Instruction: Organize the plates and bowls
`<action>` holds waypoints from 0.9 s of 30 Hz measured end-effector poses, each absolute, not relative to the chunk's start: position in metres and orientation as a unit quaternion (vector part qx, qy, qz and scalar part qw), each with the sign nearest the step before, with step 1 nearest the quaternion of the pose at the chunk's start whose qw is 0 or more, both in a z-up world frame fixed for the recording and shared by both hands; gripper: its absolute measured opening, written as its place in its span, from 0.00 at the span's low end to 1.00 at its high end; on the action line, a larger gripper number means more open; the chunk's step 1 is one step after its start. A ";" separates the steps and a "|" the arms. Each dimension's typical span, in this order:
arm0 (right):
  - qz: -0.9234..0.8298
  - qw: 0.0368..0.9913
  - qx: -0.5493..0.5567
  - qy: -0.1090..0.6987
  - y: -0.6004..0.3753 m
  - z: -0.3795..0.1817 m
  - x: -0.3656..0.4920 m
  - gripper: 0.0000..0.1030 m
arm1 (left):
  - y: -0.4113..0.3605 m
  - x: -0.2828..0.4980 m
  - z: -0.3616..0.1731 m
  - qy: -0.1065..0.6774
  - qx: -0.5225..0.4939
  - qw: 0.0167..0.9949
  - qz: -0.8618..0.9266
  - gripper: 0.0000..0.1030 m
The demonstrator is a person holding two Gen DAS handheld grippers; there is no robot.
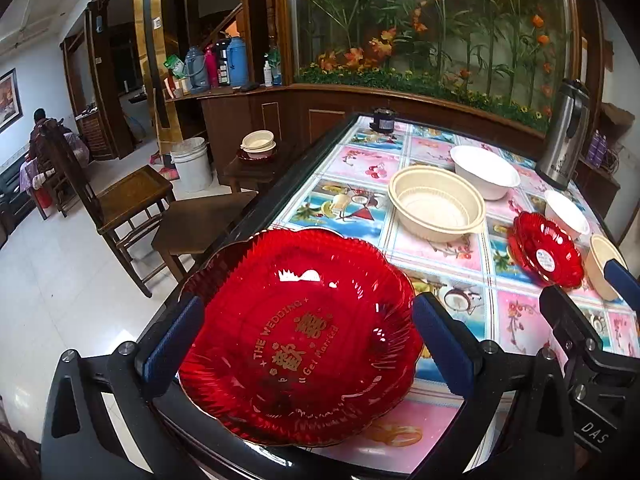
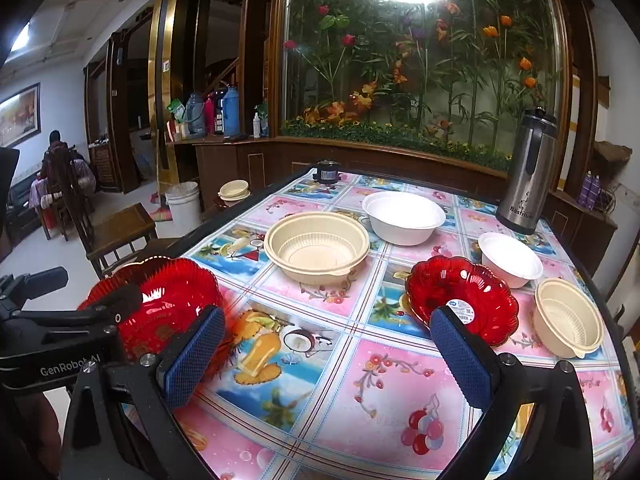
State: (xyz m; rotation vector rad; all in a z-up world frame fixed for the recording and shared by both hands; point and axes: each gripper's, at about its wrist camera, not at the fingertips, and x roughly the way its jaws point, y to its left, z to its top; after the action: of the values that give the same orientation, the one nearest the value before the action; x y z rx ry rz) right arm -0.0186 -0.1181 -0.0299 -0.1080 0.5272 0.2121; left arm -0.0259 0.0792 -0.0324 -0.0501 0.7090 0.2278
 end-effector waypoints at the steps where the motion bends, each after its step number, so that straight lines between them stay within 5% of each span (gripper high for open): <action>1: 0.106 0.958 -0.053 0.261 -0.118 -0.031 -0.019 1.00 | 0.079 -0.026 -0.034 0.350 -0.021 0.930 0.109 1.00; 27: 0.184 0.934 -0.058 0.302 -0.076 -0.048 0.002 1.00 | 0.159 -0.040 -0.067 0.387 -0.003 0.902 0.193 1.00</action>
State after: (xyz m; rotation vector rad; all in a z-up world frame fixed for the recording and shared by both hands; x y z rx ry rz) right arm 0.0024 -0.0757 -0.0484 -0.1177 0.6169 0.3763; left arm -0.0399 0.1587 -0.0668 -0.0059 0.8001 0.3983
